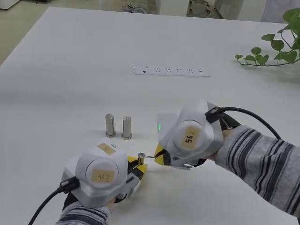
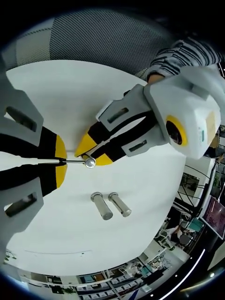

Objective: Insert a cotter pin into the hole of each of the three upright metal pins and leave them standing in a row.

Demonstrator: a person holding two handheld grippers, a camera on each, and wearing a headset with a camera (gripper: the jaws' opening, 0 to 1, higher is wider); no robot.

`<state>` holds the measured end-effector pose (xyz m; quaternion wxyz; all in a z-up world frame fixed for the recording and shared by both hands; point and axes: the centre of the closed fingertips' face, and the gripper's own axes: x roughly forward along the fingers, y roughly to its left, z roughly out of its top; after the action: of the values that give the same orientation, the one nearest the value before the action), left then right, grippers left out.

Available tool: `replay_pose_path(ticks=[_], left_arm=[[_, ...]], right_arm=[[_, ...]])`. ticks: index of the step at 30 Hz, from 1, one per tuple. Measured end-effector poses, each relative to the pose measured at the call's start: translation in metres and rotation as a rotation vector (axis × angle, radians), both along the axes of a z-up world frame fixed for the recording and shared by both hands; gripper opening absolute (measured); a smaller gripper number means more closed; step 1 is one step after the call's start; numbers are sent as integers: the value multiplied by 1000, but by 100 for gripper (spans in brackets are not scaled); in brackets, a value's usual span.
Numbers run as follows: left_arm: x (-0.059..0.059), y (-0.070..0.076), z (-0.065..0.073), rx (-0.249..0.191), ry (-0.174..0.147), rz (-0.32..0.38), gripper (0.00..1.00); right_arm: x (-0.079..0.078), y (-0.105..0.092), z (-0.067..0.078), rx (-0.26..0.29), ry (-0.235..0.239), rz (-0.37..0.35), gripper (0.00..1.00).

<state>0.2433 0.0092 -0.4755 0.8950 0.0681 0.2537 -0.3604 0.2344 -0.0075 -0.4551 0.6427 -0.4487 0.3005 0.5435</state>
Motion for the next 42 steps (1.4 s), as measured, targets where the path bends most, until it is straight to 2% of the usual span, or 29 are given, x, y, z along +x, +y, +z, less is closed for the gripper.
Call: replay_pose_path(ticks=[9, 12, 15, 26, 32, 42], left_arm=[[1, 0, 0, 5, -7, 3, 5], [1, -1, -1, 7, -8, 2, 5], [1, -1, -1, 6, -8, 3, 5], [1, -1, -1, 8, -9, 5, 5], [1, -1, -1, 6, -8, 10, 5], [1, -1, -1, -1, -3, 17, 5]], right_arm=[[-1, 0, 1, 8, -2, -3, 0], [-3, 6, 5, 49, 4, 0, 0], [-2, 6, 5, 40, -5, 3, 0], [-1, 14, 5, 64, -6, 13, 0], [-1, 19, 12, 109, -4, 3, 0], [-2, 8, 11, 76, -20, 5, 0]])
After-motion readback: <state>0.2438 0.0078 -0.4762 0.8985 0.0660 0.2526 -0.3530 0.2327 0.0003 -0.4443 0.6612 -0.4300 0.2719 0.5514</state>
